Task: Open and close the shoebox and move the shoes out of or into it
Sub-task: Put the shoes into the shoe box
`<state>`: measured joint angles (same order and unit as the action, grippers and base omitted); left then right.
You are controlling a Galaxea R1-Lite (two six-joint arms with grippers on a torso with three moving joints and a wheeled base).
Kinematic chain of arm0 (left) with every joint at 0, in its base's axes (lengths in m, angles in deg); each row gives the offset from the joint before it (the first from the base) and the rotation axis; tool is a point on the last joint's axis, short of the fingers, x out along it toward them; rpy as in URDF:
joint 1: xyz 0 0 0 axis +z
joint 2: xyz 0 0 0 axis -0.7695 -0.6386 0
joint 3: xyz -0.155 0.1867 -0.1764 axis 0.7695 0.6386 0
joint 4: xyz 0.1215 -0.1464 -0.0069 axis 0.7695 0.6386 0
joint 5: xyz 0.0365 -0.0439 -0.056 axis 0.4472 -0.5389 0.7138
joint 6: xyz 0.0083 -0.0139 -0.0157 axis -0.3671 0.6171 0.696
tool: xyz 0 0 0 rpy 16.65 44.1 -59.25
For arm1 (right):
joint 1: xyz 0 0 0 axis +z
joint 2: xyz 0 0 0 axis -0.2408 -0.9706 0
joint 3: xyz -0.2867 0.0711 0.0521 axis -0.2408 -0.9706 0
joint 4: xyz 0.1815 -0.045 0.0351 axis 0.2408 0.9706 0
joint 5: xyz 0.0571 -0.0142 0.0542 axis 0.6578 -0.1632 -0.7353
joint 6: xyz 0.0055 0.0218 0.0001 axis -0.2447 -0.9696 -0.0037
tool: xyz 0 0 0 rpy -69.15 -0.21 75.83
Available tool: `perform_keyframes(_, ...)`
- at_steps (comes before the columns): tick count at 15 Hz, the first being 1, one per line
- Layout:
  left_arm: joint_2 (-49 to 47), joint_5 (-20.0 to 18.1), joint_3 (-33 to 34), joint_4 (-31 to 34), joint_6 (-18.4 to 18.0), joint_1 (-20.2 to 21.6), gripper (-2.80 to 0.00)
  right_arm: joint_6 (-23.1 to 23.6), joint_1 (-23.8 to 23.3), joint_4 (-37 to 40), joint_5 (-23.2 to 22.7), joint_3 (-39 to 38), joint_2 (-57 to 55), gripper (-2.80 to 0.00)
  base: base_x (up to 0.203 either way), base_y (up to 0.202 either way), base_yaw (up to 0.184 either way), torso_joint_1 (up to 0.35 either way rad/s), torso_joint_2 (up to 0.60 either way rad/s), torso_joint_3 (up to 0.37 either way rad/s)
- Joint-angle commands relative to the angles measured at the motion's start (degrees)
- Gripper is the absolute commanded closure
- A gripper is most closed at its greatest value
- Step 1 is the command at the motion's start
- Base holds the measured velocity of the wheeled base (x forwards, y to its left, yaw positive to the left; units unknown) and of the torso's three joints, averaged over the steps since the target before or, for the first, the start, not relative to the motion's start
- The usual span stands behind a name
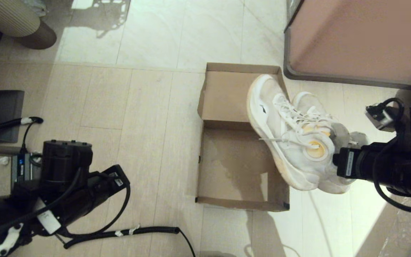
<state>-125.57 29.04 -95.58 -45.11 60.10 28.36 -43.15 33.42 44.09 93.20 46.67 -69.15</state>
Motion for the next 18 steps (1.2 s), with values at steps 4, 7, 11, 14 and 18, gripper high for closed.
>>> perform_keyframes(4,2.87,0.14,1.81,-0.09,0.24,2.25,0.0,-1.1,6.33,-0.55,0.25,-0.78,-9.63,0.0,0.0,0.0,0.0,0.0,0.0,0.0)
perform_keyframes(7,4.18,0.13,3.67,-0.17,0.24,2.84,0.0,-0.91,7.71,-3.35,1.37,-1.1,-14.33,0.0,0.0,0.0,0.0,0.0,0.0,0.0)
perform_keyframes(11,5.21,0.13,5.15,-0.09,0.24,4.06,0.0,0.04,8.91,-13.35,5.97,-0.89,-24.42,0.0,0.0,0.0,0.0,0.0,0.0,0.0)
perform_keyframes(14,6.4,0.13,7.3,0.0,0.15,4.73,0.0,1.9,9.28,-18.67,9.58,-1.02,-29.27,0.0,0.0,0.0,0.0,0.0,0.0,0.0)
perform_keyframes(18,6.41,0.13,7.61,0.0,-0.2,5.59,0.0,2.02,9.63,-23.45,9.75,-0.14,-34.45,0.0,0.0,0.0,0.0,0.0,0.0,0.0)
